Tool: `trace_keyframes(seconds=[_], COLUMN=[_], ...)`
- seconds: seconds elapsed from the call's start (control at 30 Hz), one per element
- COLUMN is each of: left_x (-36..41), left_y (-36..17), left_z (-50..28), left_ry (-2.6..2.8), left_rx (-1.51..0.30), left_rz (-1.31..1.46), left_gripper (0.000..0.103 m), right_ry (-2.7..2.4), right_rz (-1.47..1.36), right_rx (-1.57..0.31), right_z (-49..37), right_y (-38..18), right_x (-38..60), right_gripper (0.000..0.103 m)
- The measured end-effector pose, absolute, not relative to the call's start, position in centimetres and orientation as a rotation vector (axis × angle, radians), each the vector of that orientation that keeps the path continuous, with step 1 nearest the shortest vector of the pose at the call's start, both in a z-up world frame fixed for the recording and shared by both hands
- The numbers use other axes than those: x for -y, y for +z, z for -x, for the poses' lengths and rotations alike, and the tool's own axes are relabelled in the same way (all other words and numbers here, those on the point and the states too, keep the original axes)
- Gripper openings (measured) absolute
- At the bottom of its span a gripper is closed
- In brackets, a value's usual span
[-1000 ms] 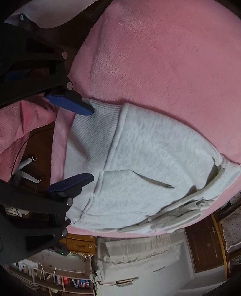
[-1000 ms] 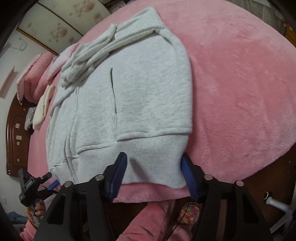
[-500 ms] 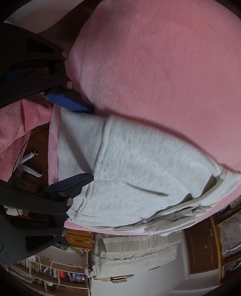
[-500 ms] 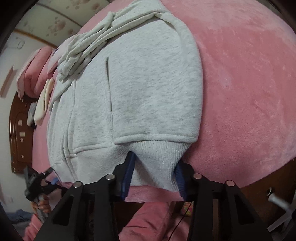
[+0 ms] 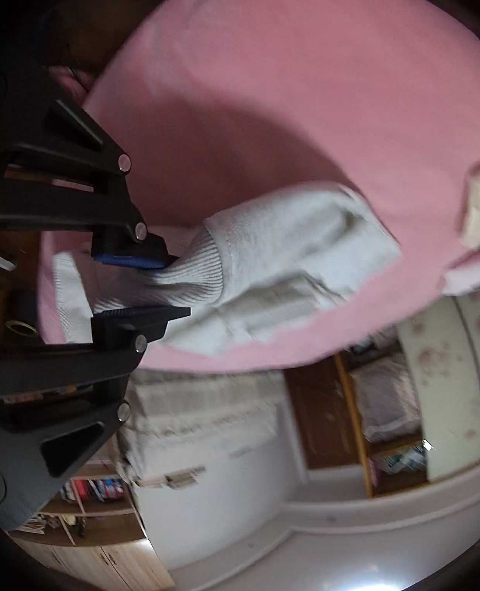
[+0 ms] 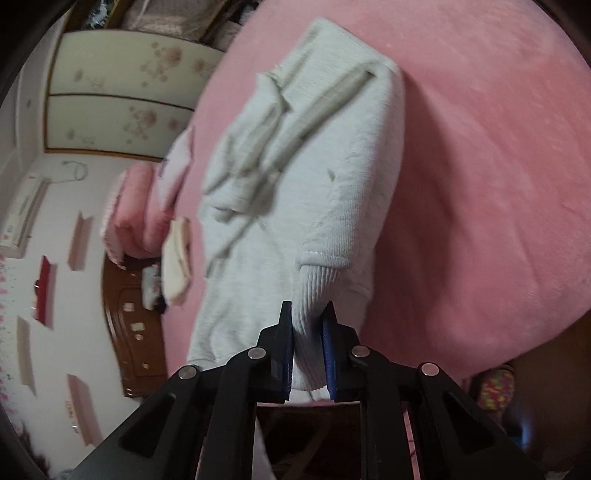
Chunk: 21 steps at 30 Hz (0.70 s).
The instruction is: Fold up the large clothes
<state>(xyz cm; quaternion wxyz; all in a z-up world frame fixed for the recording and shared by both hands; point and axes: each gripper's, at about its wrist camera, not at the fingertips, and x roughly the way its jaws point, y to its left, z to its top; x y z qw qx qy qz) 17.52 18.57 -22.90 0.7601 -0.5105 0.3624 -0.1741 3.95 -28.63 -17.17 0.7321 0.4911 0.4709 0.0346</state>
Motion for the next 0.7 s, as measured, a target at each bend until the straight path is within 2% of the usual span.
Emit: trace_keyframes(seconds=[0.13,0.3,0.5,0.7], left_x=[-20.0,-21.9,-22.1,-20.0], left_y=[-19.1,-14.2,-9.7,-9.7], left_z=[-19.5,-24.5,-32.9,-43.7], left_ry=[-0.387,-0.389,-0.351,-0.307], left_rx=[-0.655,-0.539,-0.479,-0.513], left_rz=[1.177,1.211,1.119,1.111], left_gripper=[0.012,0.011,0.011,0.011], right_ry=[0.124,0.134,0.125,0.070], right_rz=[-1.126,-1.151,-1.153,-1.116], right_rx=[-0.887,-0.798,-0.727,-0.706], right_z=[-7.2,-12.7,-21.7,-32.7], right_y=[-12.6,-8.6,-5.8,-6.4], right_x=[29.7,31.9,35.0,37.1], right_gripper=[0.013,0.012,0.012,0.012])
